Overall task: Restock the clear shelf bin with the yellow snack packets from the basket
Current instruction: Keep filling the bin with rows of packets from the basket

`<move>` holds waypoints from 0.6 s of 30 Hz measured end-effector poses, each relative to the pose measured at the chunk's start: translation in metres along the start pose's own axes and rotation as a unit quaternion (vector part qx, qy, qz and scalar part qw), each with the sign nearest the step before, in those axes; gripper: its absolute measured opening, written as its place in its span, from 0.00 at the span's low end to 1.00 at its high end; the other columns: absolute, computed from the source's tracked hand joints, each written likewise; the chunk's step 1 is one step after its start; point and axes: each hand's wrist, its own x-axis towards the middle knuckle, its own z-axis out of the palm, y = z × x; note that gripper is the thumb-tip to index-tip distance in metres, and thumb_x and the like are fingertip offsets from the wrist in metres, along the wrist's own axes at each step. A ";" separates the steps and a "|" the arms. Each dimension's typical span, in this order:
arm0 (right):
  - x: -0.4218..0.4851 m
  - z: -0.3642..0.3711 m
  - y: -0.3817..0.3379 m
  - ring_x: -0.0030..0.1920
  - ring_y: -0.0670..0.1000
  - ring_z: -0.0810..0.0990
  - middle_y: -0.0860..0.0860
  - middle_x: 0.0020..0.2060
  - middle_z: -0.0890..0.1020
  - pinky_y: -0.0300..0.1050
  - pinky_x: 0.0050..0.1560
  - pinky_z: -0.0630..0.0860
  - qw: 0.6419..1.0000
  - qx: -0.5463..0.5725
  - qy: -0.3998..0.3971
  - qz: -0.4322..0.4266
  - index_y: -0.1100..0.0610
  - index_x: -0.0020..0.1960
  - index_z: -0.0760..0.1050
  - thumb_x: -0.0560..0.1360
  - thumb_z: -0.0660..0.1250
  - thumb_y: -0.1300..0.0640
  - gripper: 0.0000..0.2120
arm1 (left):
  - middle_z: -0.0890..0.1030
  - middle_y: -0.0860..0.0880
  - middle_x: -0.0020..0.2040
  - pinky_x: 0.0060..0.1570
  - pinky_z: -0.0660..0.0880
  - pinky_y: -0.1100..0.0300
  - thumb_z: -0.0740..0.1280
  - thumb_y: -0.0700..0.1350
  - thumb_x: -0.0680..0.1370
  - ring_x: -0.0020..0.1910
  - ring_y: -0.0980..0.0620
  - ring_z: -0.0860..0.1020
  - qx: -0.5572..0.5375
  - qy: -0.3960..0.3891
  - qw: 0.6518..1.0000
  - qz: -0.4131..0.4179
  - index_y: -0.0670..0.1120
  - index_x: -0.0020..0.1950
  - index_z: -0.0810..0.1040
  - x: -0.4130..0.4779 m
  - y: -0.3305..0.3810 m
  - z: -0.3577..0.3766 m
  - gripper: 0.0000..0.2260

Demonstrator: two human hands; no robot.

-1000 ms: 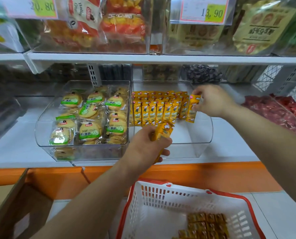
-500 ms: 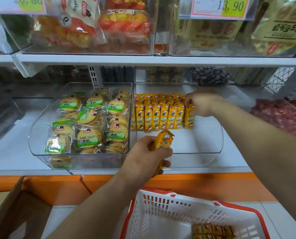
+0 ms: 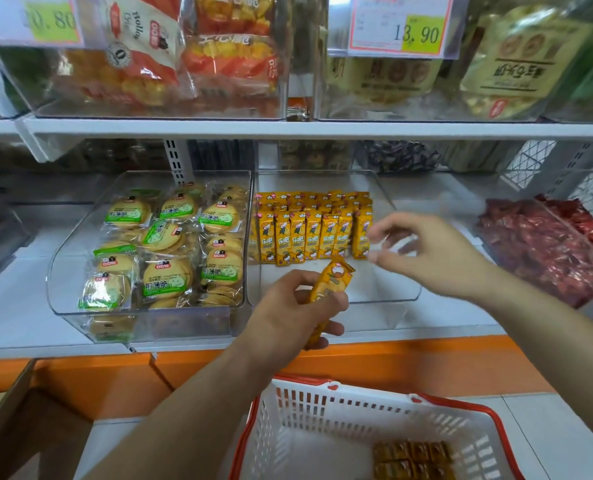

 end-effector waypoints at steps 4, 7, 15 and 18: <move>-0.047 0.014 -0.019 0.50 0.44 0.80 0.43 0.54 0.81 0.37 0.50 0.77 0.986 0.158 -0.049 0.026 0.40 0.61 0.78 0.76 0.68 0.46 0.14 | 0.84 0.48 0.48 0.39 0.82 0.60 0.76 0.45 0.76 0.42 0.50 0.86 0.014 -0.033 0.999 0.020 0.48 0.56 0.82 -0.007 0.001 0.013 0.11; -0.056 0.017 -0.022 0.46 0.46 0.81 0.47 0.52 0.82 0.39 0.49 0.76 0.984 0.167 -0.057 0.023 0.47 0.55 0.81 0.79 0.69 0.56 0.08 | 0.83 0.49 0.46 0.38 0.82 0.61 0.78 0.43 0.74 0.39 0.52 0.84 0.038 -0.030 0.998 0.034 0.49 0.56 0.83 -0.010 0.004 0.020 0.12; -0.071 0.021 -0.019 0.36 0.51 0.82 0.50 0.38 0.82 0.48 0.42 0.77 0.970 0.227 -0.050 0.068 0.56 0.44 0.79 0.75 0.73 0.60 0.04 | 0.85 0.47 0.46 0.34 0.80 0.64 0.81 0.45 0.68 0.38 0.52 0.85 0.065 0.070 0.993 0.061 0.51 0.63 0.76 -0.012 0.011 0.013 0.26; -0.077 0.030 -0.022 0.38 0.56 0.83 0.50 0.36 0.83 0.49 0.43 0.78 0.970 0.218 -0.085 0.064 0.54 0.44 0.79 0.75 0.73 0.60 0.04 | 0.87 0.51 0.46 0.35 0.77 0.61 0.80 0.48 0.70 0.43 0.52 0.85 0.080 0.073 0.992 0.061 0.50 0.63 0.77 -0.010 0.012 0.012 0.24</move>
